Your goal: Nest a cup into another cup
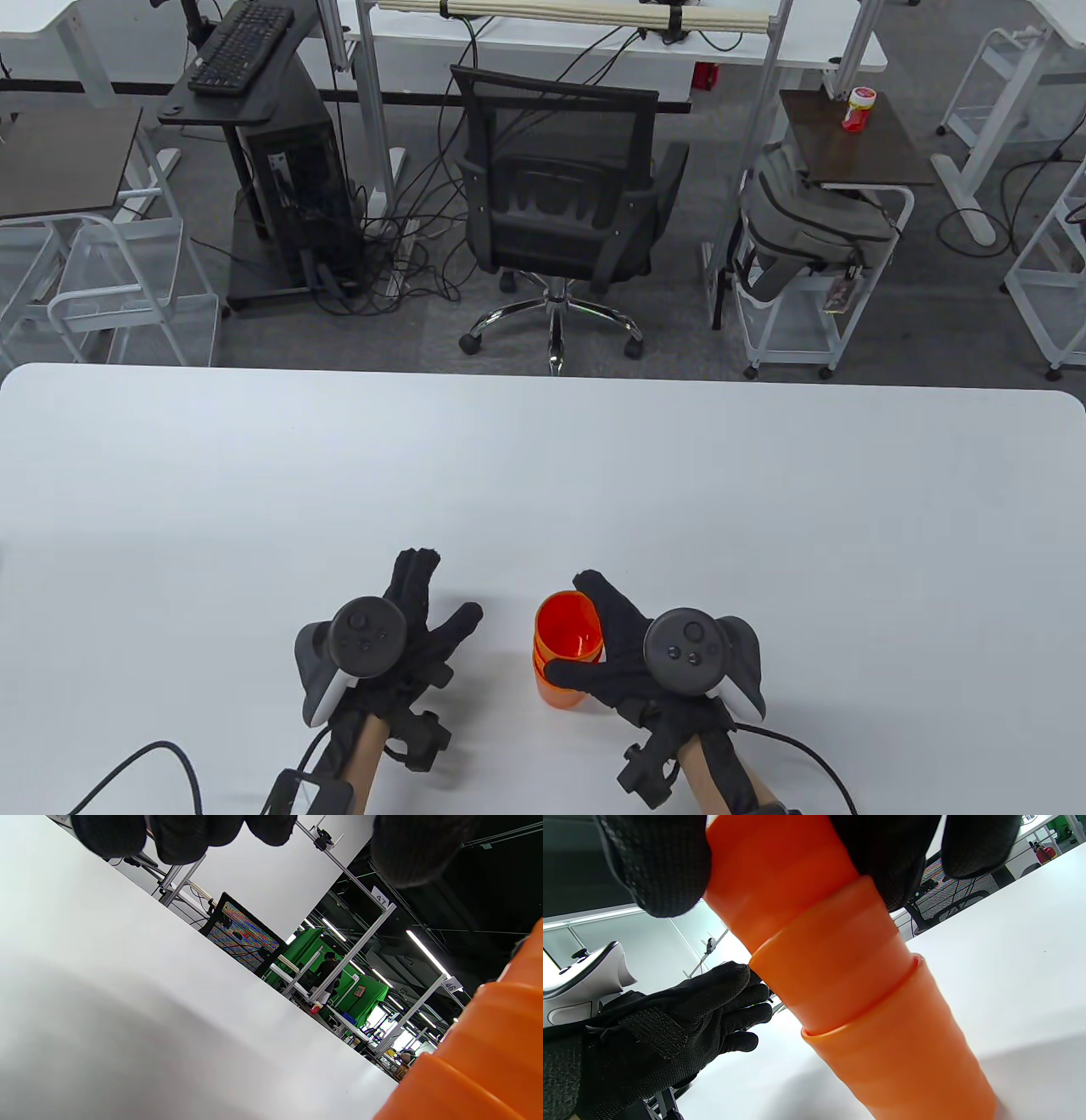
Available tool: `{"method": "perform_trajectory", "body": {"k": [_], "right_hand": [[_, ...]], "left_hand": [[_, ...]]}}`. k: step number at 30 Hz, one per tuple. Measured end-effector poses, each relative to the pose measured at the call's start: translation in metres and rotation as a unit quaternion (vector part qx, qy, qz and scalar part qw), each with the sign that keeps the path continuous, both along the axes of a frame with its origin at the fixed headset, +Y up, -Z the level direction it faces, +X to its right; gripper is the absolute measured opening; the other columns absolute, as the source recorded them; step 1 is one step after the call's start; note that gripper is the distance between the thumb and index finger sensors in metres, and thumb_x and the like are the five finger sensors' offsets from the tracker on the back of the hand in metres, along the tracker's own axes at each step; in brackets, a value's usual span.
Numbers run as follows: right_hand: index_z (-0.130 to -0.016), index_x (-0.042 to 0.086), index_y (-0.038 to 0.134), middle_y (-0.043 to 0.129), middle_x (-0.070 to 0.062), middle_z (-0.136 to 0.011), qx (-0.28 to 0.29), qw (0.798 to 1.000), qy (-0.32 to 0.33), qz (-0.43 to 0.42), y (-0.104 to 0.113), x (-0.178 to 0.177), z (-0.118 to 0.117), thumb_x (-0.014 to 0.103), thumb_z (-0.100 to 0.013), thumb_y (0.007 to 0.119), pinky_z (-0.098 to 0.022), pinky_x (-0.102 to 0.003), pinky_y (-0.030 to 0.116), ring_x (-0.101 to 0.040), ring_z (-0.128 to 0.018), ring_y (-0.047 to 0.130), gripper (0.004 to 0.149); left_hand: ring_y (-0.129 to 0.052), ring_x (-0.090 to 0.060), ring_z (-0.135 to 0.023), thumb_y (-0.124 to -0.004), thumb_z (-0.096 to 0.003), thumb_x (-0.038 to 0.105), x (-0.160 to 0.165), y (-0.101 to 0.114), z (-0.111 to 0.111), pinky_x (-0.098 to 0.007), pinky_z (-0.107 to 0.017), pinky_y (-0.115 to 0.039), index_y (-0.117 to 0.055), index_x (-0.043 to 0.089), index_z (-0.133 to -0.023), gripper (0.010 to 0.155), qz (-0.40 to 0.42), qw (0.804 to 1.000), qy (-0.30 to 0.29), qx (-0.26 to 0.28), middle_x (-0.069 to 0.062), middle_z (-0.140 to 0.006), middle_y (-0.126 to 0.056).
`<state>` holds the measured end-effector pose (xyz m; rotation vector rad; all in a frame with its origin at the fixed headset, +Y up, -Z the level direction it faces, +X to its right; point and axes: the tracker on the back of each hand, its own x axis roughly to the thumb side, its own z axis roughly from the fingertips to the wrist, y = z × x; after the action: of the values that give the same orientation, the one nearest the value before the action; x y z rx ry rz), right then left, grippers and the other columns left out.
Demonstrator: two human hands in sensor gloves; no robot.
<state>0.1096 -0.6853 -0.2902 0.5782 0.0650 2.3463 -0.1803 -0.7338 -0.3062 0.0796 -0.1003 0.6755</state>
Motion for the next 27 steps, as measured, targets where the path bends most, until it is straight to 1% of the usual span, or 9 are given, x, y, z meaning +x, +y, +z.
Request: {"method": "perform_trajectory", "body": {"k": [5,9,12,14,18,20,23,24,27], "right_hand": [[-0.115,-0.002,0.034,0.054,-0.032,-0.111,0.004,1.0,0.008,0.001,0.001,0.001,0.0,0.056,-0.048,0.084,-0.065,-0.071,0.058,-0.052,-0.096,0.068,0.101],[-0.116,-0.001,0.033,0.049,-0.034,-0.113,0.015,1.0,0.0,-0.021,0.008,0.011,0.001,0.059,-0.051,0.078,-0.065,-0.072,0.055,-0.055,-0.098,0.063,0.1],[-0.116,0.0,0.033,0.046,-0.035,-0.113,0.058,0.997,-0.033,-0.028,0.014,0.024,0.001,0.059,-0.055,0.071,-0.066,-0.073,0.053,-0.056,-0.099,0.059,0.093],[-0.116,0.0,0.034,0.044,-0.036,-0.113,0.096,0.993,-0.065,-0.007,0.015,0.034,0.002,0.058,-0.057,0.068,-0.065,-0.074,0.052,-0.057,-0.099,0.057,0.089],[-0.116,0.002,0.034,0.041,-0.034,-0.115,0.157,0.974,-0.128,0.1,0.012,0.052,0.0,0.057,-0.058,0.067,-0.066,-0.075,0.048,-0.057,-0.101,0.052,0.087],[-0.116,0.004,0.033,0.038,-0.033,-0.116,0.175,0.957,-0.153,0.176,0.006,0.06,-0.003,0.057,-0.058,0.067,-0.066,-0.077,0.045,-0.056,-0.103,0.047,0.087],[-0.117,0.006,0.031,0.035,-0.032,-0.117,0.175,0.931,-0.17,0.27,-0.005,0.066,-0.008,0.058,-0.057,0.067,-0.066,-0.078,0.042,-0.056,-0.104,0.041,0.087],[-0.117,0.007,0.03,0.033,-0.031,-0.117,0.17,0.919,-0.176,0.31,-0.012,0.069,-0.011,0.059,-0.057,0.067,-0.066,-0.078,0.04,-0.056,-0.105,0.038,0.087],[-0.117,0.008,0.029,0.031,-0.031,-0.118,0.165,0.897,-0.181,0.367,-0.023,0.072,-0.016,0.059,-0.057,0.067,-0.066,-0.079,0.038,-0.056,-0.105,0.035,0.087]], "left_hand": [[-0.063,-0.051,-0.106,-0.071,-0.0525,0.065,0.0,0.0,0.0,-0.067,-0.072,-0.063,-0.043,0.006,-0.116,0.091,0.001,1.0,0.001,0.003,-0.03,-0.12,-0.047],[-0.063,-0.051,-0.106,-0.071,-0.0526,0.065,-0.001,0.005,0.001,-0.067,-0.072,-0.063,-0.043,0.006,-0.116,0.091,-0.012,1.0,0.0,0.014,-0.03,-0.121,-0.047],[-0.061,-0.051,-0.107,-0.071,-0.0524,0.065,0.0,0.013,0.002,-0.067,-0.073,-0.062,-0.042,0.007,-0.116,0.091,-0.05,0.998,-0.004,0.036,-0.03,-0.121,-0.045],[-0.06,-0.052,-0.107,-0.071,-0.0523,0.065,0.001,0.018,0.004,-0.068,-0.073,-0.062,-0.041,0.007,-0.117,0.091,-0.088,0.995,-0.001,0.054,-0.03,-0.121,-0.045],[-0.057,-0.052,-0.108,-0.069,-0.0528,0.066,0.003,0.025,0.006,-0.068,-0.073,-0.061,-0.04,0.008,-0.117,0.091,-0.195,0.977,0.007,0.09,-0.03,-0.122,-0.043],[-0.054,-0.053,-0.109,-0.069,-0.053,0.066,0.005,0.025,0.006,-0.069,-0.073,-0.06,-0.038,0.009,-0.118,0.091,-0.255,0.962,0.011,0.097,-0.03,-0.122,-0.041],[-0.051,-0.054,-0.109,-0.068,-0.0532,0.066,0.008,0.02,0.006,-0.07,-0.074,-0.058,-0.037,0.01,-0.118,0.091,-0.329,0.939,0.014,0.101,-0.03,-0.123,-0.038],[-0.05,-0.055,-0.109,-0.067,-0.0531,0.066,0.01,0.018,0.007,-0.07,-0.074,-0.058,-0.036,0.011,-0.118,0.091,-0.359,0.928,0.015,0.1,-0.03,-0.123,-0.037],[-0.048,-0.055,-0.11,-0.066,-0.0531,0.067,0.015,0.011,0.007,-0.071,-0.074,-0.056,-0.033,0.012,-0.119,0.092,-0.415,0.905,0.009,0.091,-0.03,-0.124,-0.035]]}}
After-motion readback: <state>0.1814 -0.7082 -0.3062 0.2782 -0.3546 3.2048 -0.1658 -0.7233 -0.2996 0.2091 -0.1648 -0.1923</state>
